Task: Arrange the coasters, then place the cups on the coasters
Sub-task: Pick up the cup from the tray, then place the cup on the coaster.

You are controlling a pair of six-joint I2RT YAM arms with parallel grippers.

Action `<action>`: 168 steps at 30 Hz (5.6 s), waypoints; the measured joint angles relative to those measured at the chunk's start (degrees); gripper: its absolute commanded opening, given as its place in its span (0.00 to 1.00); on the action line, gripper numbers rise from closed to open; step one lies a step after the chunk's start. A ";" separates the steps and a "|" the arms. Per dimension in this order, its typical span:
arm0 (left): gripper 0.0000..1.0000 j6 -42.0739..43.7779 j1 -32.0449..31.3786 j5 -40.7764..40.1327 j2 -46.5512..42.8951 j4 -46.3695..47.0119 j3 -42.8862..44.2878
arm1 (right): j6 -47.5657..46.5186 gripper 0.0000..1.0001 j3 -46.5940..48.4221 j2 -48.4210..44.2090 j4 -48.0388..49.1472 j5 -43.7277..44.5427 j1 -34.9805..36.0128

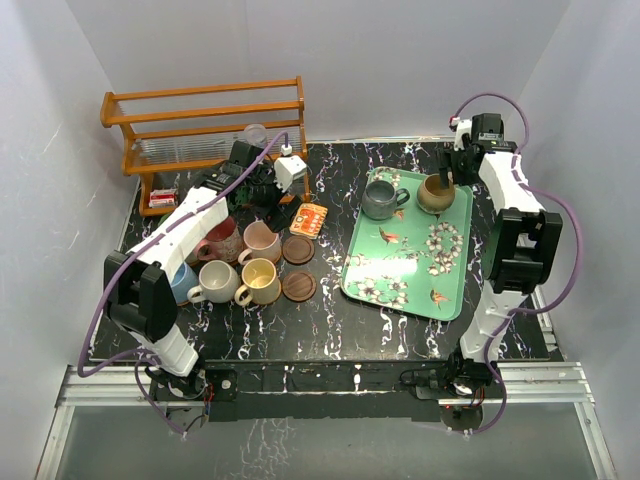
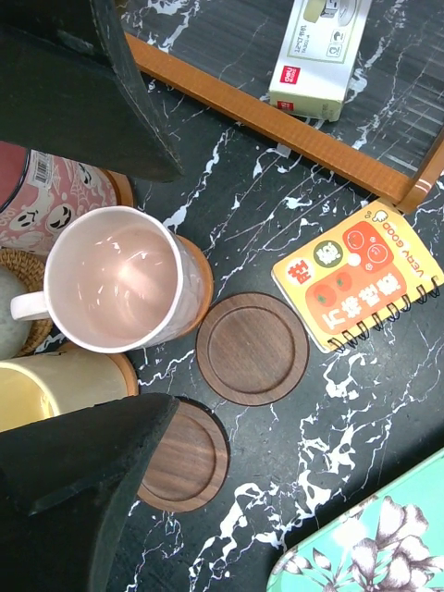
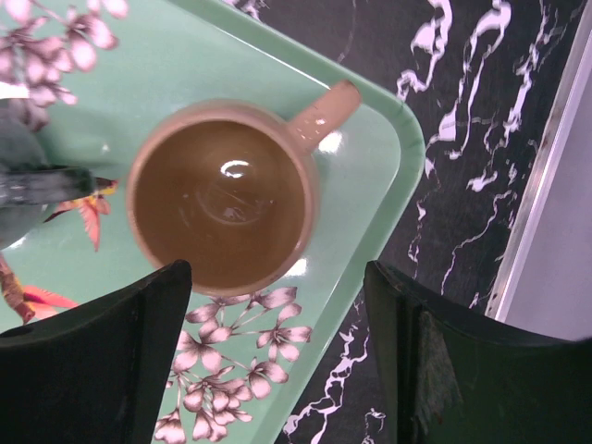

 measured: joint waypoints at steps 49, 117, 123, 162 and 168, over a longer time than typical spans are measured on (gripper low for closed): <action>0.97 0.28 0.02 16.55 -1.01 -0.22 0.57 | -26.80 0.00 -7.67 -23.96 -10.29 -15.89 0.11; 0.00 10.43 -1.77 41.62 1.86 -2.45 3.69 | -16.33 0.59 -17.27 -28.30 3.45 -22.51 31.89; 0.00 7.61 -0.28 35.80 1.79 1.31 2.89 | -5.62 0.66 -18.43 -27.30 8.31 -18.34 28.26; 0.00 4.68 -0.48 27.96 0.74 8.37 -1.77 | 22.29 0.00 -9.64 -3.30 5.92 -21.44 30.45; 0.30 6.05 -0.52 26.97 0.15 9.75 -2.97 | 21.40 0.00 -6.93 -1.99 4.76 -18.40 31.17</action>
